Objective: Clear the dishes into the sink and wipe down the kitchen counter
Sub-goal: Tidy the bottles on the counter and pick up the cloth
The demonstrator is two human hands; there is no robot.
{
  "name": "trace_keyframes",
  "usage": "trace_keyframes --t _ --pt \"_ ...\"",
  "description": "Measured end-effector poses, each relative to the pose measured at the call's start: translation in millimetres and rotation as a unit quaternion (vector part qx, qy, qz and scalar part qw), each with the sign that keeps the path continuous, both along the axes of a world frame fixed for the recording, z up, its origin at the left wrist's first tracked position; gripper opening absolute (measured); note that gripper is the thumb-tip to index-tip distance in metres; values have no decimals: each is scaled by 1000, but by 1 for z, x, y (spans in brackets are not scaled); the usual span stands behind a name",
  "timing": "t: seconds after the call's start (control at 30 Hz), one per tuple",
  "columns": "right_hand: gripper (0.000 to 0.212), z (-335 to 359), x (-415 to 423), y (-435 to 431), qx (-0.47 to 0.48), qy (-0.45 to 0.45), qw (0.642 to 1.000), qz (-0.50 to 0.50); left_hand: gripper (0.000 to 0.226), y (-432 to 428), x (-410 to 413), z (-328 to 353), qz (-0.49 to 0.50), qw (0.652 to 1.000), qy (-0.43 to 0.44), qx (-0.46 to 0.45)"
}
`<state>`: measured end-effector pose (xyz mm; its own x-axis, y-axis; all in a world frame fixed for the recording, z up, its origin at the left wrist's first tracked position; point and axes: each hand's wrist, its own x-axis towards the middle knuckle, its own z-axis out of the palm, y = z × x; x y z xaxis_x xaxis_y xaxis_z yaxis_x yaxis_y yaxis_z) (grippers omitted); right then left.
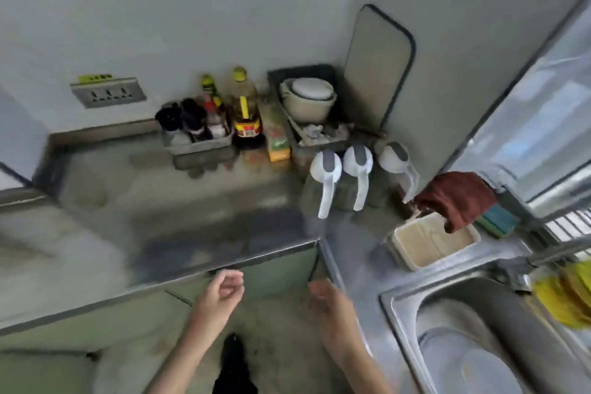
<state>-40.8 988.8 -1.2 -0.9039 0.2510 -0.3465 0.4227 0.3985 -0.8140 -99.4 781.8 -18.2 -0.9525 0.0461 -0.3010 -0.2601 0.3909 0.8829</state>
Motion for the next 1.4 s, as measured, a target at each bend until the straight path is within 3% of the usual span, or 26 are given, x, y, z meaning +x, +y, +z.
trace_keyframes --t 0.07,0.3,0.47,0.6,0.87,0.93,1.07,1.13,1.4 --pt "23 3 -31 -27 -9 -13 999 36 21 -28 -23 -5 38 999 -8 25" --pt "11 -4 -131 -106 64 -29 993 95 29 -108 -99 -26 61 998 -17 19" --pt "21 2 -195 -135 85 -52 990 100 26 -136 -149 -28 77 996 -35 19" --pt "24 -3 -238 -146 30 -39 996 77 25 -140 -178 -25 105 994 -19 6" --pt "35 7 -361 -142 -7 57 997 51 20 -116 -259 -1 123 992 6 26" --pt "41 16 -394 -142 17 93 995 23 21 -109 -273 5 123 992 4 19" --pt "58 34 -438 -131 50 136 979 -145 22 -103 -285 4 128 992 -4 3" --pt "60 39 -451 -122 67 129 975 -166 22 -101 -286 1 125 992 -11 3" --pt "34 36 -471 -103 81 110 975 -174 23 -99 -275 -1 130 991 -32 28"
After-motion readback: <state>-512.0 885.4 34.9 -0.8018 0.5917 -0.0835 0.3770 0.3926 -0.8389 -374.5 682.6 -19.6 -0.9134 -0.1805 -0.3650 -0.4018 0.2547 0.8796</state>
